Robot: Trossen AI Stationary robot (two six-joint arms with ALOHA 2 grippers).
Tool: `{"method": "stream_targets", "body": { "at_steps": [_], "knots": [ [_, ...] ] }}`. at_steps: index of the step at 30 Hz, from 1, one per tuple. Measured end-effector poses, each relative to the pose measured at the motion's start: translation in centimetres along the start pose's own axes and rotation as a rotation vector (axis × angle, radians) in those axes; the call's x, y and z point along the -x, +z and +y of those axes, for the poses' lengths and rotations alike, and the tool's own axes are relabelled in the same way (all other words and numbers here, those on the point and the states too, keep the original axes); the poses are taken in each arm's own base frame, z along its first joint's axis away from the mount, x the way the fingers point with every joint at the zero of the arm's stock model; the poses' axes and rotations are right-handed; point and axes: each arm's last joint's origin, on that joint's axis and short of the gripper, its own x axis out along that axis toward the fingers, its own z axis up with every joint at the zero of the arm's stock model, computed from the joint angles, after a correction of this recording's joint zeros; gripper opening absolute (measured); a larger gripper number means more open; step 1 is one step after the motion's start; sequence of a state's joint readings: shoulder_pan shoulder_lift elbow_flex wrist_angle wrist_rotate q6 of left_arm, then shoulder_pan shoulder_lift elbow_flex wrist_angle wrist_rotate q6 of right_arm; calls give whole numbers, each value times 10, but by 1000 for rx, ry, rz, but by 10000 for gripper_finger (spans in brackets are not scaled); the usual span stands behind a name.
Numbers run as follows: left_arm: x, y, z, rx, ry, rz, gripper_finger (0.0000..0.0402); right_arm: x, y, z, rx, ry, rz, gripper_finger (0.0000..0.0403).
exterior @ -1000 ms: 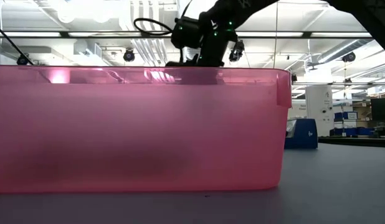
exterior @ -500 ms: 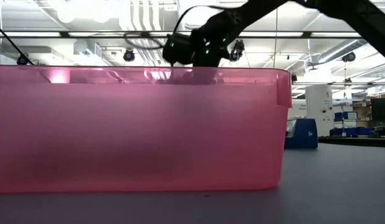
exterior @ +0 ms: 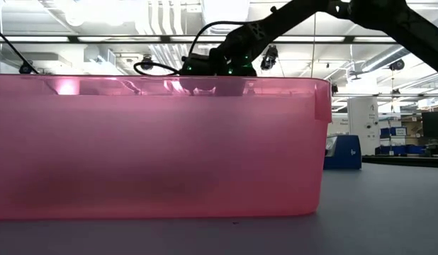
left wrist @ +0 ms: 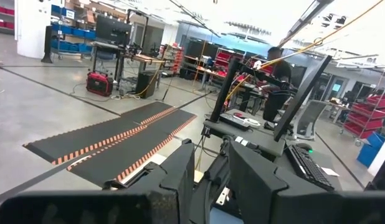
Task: Pick and place USB-C Cables
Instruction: Put the black and violet charger cable into the pink bin
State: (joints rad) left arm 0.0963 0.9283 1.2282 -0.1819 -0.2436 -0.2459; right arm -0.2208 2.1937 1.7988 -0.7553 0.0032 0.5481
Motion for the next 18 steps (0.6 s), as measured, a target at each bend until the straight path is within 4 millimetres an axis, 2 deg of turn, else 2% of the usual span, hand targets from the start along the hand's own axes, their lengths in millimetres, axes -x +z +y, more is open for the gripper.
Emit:
{"method": "stream_targets", "body": {
  "at_steps": [6, 11, 14, 18],
  "knots": [
    [0, 0, 0, 0, 0, 0, 83, 0, 0, 0, 9, 0, 4, 23],
    [2, 1, 0, -19, 1, 2, 83, 10, 0, 1, 28, 15, 10, 19],
    [6, 2, 1, -21, 0, 1, 83, 30, 5, 5, 56, 29, -8, 19],
    [10, 4, 2, -18, -3, -11, 83, 69, 8, 15, 108, 43, -40, 19]
  ]
}}
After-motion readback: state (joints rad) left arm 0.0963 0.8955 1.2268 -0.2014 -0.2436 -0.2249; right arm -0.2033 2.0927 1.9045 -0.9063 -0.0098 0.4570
